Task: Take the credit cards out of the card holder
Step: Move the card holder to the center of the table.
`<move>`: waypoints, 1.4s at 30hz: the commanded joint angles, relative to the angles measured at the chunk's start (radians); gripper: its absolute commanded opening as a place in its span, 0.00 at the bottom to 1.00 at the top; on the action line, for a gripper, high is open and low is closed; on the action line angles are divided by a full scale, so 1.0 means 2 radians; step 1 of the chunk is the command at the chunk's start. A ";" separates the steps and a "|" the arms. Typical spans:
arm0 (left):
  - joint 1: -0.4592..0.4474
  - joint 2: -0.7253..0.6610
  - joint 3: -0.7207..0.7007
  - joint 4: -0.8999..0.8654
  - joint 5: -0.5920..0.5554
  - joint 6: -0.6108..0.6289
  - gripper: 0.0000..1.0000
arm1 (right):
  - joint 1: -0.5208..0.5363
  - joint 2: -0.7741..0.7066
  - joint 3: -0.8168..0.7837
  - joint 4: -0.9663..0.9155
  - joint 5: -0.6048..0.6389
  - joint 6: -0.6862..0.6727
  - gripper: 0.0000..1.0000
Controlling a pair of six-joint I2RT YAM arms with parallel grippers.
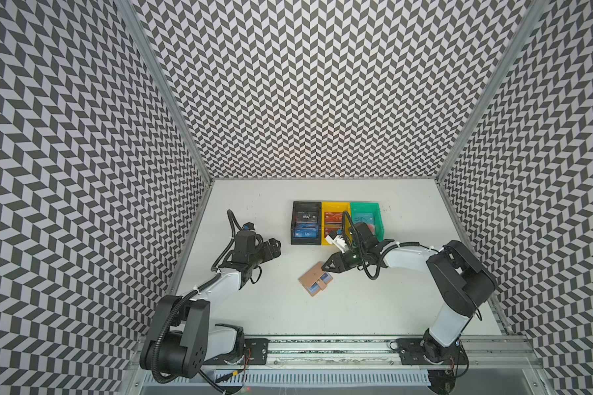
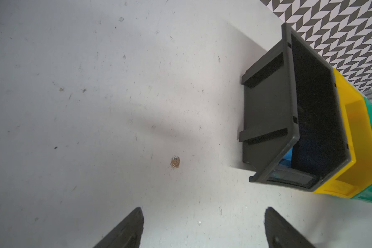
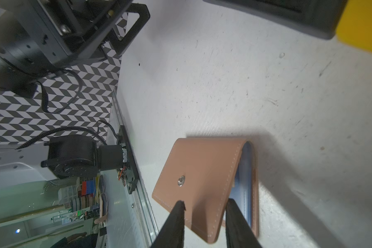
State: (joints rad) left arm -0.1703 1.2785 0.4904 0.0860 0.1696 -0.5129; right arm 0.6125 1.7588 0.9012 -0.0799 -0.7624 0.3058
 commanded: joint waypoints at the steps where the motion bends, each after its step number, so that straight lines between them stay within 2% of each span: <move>1: -0.003 0.003 0.013 -0.005 -0.003 0.004 0.88 | 0.008 0.011 0.016 -0.007 0.006 -0.008 0.37; 10: -0.003 -0.007 0.007 -0.008 -0.004 0.000 0.84 | 0.032 0.031 0.046 -0.021 0.006 -0.004 0.38; 18: -0.003 -0.023 -0.007 -0.008 -0.009 -0.002 0.83 | 0.049 0.052 0.075 -0.042 0.014 0.000 0.30; 30: -0.003 -0.026 -0.013 -0.006 -0.010 -0.002 0.83 | 0.052 0.031 0.065 -0.051 0.005 0.005 0.31; 32: -0.003 -0.026 -0.013 -0.006 -0.010 -0.001 0.83 | 0.052 0.031 0.062 -0.050 0.002 0.006 0.28; 35: -0.003 -0.025 -0.014 -0.007 -0.011 -0.002 0.82 | 0.052 0.035 0.062 -0.050 -0.006 0.004 0.17; 42: -0.003 -0.023 -0.014 -0.007 -0.011 -0.001 0.82 | 0.052 0.041 0.065 -0.055 -0.002 0.000 0.10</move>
State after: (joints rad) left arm -0.1703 1.2369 0.4732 0.0803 0.1616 -0.5133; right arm 0.7105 1.8465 1.0348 -0.1993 -0.7578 0.3149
